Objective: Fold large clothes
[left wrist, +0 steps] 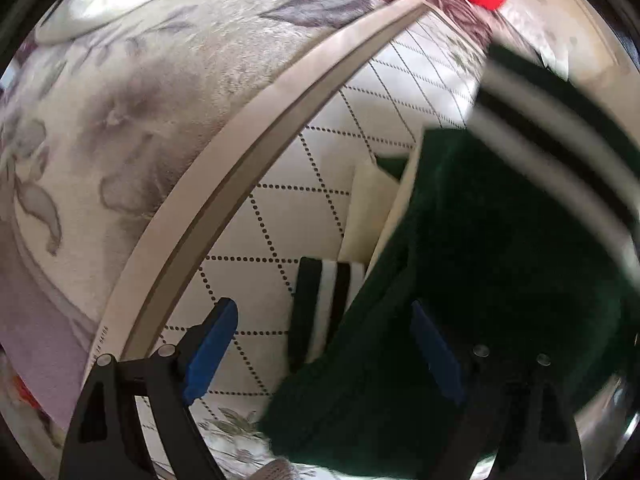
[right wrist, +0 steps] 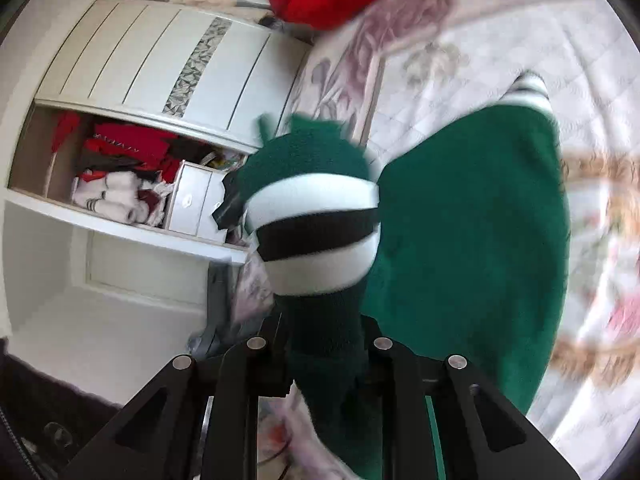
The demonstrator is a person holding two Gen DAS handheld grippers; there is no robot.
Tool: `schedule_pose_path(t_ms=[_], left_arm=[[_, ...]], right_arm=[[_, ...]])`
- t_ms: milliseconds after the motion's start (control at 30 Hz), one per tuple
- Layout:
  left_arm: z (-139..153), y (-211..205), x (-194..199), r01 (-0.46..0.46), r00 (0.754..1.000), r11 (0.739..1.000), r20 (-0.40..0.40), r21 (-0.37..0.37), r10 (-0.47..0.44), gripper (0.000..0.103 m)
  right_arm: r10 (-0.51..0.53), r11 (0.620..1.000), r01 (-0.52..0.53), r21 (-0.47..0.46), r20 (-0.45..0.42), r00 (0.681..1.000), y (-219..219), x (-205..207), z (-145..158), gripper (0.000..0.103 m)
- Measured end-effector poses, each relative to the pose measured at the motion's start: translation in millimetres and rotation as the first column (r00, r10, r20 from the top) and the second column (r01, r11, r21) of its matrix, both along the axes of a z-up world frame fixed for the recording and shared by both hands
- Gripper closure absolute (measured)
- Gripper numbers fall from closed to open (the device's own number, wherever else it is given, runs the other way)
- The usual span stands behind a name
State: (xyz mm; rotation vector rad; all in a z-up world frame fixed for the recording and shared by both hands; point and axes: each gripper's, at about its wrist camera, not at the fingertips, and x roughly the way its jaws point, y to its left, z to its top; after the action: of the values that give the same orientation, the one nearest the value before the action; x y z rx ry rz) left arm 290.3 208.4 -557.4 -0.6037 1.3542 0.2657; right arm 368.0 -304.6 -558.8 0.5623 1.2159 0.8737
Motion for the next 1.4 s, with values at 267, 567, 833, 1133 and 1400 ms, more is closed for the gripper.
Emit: schedule_pose_path(t_ms=[267, 567, 833, 1133, 1400], left_arm=[[4, -11, -5, -0.007, 1.0, 1.0, 0.029, -0.024, 0.007, 0.016], [11, -1, -32, -0.068, 0.995, 0.998, 0.074, 0.012, 0.067, 0.016], [34, -5, -69, 0.062, 0.997, 0.978, 0.03, 0.2, -0.07, 0.016], [40, -76, -119, 0.232, 0.973, 0.966, -0.012, 0.115, -0.233, 0.016], [24, -158, -165, 0.062, 0.996, 0.998, -0.057, -0.021, -0.064, 0.016]], right_arm=[[-0.042, 0.918, 0.007, -0.396, -0.079, 0.996, -12, 62, -89, 0.015], [-0.086, 0.97, 0.02, -0.241, -0.263, 0.961, -35, 61, -157, 0.049], [-0.505, 0.863, 0.412, -0.291, -0.499, 0.704, -107, -119, -147, 0.054], [-0.257, 0.927, 0.048, -0.372, -0.536, 0.804, -133, -252, -82, 0.026], [-0.207, 0.922, 0.07, -0.38, -0.333, 0.92, -189, -155, -32, 0.021]])
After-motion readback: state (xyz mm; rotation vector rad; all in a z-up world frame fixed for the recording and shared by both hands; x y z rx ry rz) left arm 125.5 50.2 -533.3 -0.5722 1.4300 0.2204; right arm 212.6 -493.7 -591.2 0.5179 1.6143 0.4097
